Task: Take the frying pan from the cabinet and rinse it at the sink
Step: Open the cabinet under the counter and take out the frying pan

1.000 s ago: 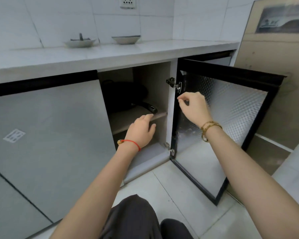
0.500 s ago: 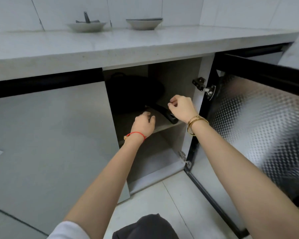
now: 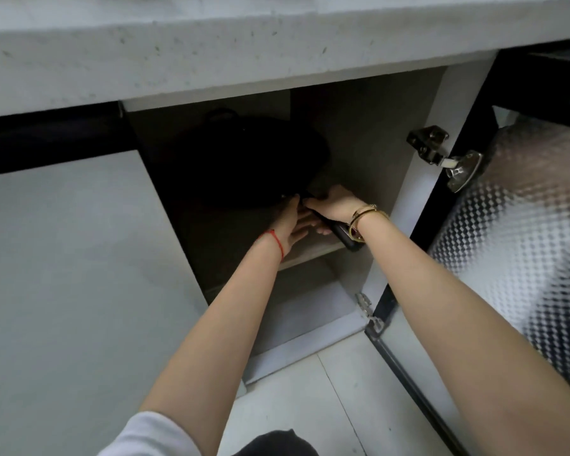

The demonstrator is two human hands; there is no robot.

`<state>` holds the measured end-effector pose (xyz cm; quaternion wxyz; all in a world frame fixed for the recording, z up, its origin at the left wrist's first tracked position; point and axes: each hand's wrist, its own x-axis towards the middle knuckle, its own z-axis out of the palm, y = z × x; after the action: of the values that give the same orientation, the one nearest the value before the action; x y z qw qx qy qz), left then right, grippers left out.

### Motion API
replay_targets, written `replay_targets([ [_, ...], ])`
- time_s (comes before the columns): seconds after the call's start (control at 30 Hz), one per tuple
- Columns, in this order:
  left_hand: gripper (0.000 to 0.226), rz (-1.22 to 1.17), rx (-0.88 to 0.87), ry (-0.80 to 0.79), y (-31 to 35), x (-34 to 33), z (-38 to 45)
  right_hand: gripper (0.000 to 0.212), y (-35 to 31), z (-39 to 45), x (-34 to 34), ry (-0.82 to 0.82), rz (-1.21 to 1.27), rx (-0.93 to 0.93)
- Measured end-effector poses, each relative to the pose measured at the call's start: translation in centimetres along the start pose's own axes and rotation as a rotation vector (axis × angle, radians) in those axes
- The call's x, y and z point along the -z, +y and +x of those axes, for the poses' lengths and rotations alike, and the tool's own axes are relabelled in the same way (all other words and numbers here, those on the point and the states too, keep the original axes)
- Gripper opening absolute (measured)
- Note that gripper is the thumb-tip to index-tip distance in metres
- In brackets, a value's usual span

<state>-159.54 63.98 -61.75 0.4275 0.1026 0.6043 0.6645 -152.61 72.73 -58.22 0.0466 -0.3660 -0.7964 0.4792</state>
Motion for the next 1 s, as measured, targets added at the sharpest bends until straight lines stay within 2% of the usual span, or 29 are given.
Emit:
replay_targets([
  [0.17, 0.029, -0.199, 0.032, 0.006, 0.0, -0.1, 1.5, 0.027, -1.0, 1.1, -0.8, -0.170, -0.012, -0.141],
  [0.33, 0.017, -0.203, 0.022, 0.044, 0.1, 0.1, 2.3, 0.031, -1.5, 1.9, -1.7, -0.173, 0.030, -0.203],
  [0.53, 0.017, -0.189, -0.041, 0.038, -0.5, 1.1, 2.1, 0.034, -1.3, 1.2, -3.5, -0.022, 0.001, -0.126],
  [0.73, 0.014, -0.184, -0.003, 0.037, -1.9, 1.1, 0.0, 0.029, 0.5, -1.6, -4.6, 0.096, 0.115, -0.115],
  [0.9, 0.017, -0.180, 0.029, -0.016, -2.6, -0.1, -5.0, 0.017, 1.0, -6.7, -3.7, 0.108, 0.147, -0.145],
  [1.0, 0.032, -0.181, 0.054, -0.027, -2.7, -0.8, -8.8, 0.011, 0.9, -10.8, -3.0, 0.108, 0.158, -0.151],
])
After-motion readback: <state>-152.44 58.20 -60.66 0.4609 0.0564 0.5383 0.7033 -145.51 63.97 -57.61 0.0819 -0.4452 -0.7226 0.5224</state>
